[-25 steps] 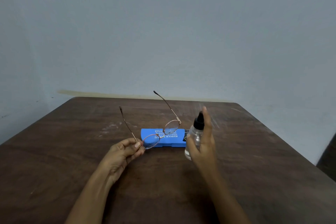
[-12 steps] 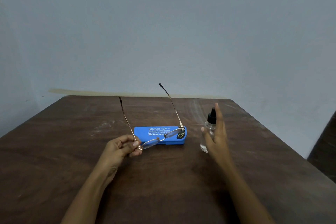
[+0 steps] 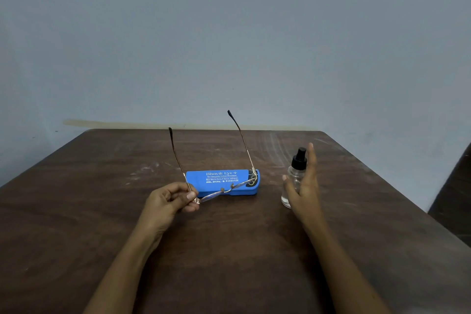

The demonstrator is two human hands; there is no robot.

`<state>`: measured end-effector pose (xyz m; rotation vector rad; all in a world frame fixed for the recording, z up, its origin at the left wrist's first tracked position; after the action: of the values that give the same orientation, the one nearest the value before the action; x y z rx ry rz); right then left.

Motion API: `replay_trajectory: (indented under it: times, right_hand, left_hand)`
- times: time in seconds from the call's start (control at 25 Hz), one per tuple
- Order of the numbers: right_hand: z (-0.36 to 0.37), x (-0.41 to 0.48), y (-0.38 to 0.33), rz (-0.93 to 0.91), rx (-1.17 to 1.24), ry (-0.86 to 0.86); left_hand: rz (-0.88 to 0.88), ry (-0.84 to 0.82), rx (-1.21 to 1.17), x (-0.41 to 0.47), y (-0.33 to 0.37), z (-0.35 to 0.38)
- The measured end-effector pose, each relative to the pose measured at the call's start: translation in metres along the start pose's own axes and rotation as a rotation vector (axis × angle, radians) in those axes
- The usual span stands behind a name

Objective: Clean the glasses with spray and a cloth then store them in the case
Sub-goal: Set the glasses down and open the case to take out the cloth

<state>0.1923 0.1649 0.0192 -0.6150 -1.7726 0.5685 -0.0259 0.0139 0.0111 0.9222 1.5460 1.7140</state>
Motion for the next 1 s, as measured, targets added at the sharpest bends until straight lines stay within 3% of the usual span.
replay_trajectory:
  times: [0.24, 0.4, 0.48, 0.68, 1.0]
  right_hand:
    - [-0.002, -0.004, 0.0, 0.088, -0.029, 0.016]
    - [-0.007, -0.012, -0.028, -0.224, -0.254, 0.297]
    - [0.002, -0.019, -0.039, -0.338, -0.241, 0.189]
    - [0.024, -0.02, -0.036, -0.174, -0.133, -0.124]
    - [0.022, -0.022, -0.025, -0.013, 0.08, -0.154]
  left_hand:
    - [0.035, -0.008, 0.049, -0.002, 0.001, 0.002]
    - [0.058, 0.006, 0.064, -0.003, 0.002, 0.002]
    - [0.07, 0.018, 0.084, -0.003, 0.002, 0.001]
    - [0.1, 0.026, 0.161, -0.005, 0.002, 0.0]
    - [0.15, 0.092, 0.208, -0.007, 0.003, -0.004]
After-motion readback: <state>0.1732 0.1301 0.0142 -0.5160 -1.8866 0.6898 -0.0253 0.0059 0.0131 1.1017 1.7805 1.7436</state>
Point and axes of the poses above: each hand's wrist, its own x-axis towards the middle knuckle, its own z-axis out of the palm, y = z × x, the point moved 2 cm from there along x, towards the middle knuckle, and after that the axes turned 7 degrees about -z, right-handed, at the moved point
